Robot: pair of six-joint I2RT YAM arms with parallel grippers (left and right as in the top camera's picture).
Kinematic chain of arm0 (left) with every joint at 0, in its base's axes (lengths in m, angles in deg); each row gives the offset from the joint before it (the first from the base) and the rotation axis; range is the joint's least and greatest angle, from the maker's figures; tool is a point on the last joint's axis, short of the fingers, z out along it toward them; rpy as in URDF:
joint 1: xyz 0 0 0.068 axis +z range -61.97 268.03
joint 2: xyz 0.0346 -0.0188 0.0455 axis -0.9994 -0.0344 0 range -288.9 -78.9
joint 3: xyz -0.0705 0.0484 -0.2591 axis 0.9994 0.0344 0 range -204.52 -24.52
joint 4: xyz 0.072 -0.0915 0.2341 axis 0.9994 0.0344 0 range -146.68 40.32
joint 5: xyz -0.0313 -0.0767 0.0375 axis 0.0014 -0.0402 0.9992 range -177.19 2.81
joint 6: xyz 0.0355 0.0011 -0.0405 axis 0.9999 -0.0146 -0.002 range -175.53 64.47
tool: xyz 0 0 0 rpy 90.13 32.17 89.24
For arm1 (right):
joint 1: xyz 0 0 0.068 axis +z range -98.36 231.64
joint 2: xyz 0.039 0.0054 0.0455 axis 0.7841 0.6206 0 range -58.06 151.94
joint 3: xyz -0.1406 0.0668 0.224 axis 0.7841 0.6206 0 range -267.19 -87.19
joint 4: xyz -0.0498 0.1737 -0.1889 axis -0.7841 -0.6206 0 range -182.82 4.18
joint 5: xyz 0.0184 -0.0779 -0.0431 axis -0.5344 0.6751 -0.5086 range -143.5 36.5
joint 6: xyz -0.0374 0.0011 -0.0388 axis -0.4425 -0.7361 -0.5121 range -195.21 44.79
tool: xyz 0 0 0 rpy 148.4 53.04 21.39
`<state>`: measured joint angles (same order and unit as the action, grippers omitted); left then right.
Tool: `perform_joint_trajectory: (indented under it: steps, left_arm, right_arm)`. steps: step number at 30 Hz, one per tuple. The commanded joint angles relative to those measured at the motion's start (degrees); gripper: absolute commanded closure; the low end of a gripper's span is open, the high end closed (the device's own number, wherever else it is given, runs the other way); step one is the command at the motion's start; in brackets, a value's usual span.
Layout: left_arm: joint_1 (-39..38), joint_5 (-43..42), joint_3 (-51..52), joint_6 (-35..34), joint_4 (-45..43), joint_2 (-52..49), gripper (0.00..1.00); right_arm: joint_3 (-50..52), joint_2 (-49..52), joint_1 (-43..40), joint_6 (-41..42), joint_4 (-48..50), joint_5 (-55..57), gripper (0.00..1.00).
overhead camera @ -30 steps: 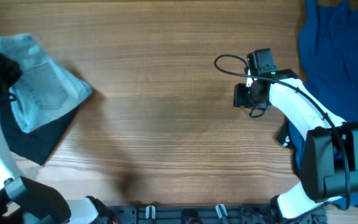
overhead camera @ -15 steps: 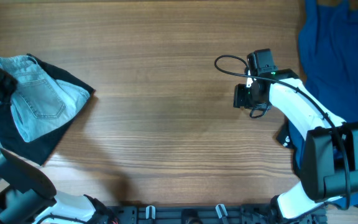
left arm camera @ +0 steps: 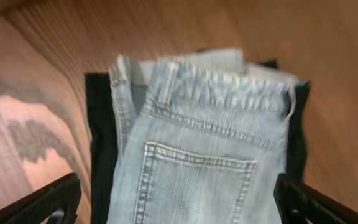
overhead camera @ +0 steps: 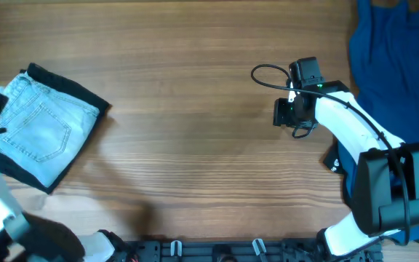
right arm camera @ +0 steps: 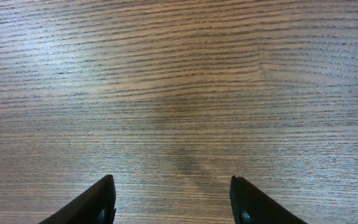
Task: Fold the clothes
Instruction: 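Carry the folded shorts with the left gripper onto the black shirt at left, then open the left gripper and release the shorts on the black shirt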
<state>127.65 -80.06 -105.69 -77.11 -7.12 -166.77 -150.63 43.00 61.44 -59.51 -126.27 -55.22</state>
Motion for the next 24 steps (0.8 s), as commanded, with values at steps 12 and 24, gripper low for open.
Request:
perform_joint_trajectory:
  steps: [12,24]
  left_arm:
    - [-5.92,-12.41,-0.57,-1.16,3.78,-12.02,0.54]
    - [-11.43,-16.87,-0.55,-1.18,-12.17,-33.44,0.32]
  right_arm:
    - [0.09,0.83,-0.13,-0.55,-0.92,-1.84,0.37]
    - [0.09,0.83,-0.13,-0.72,-3.58,-1.81,0.34]
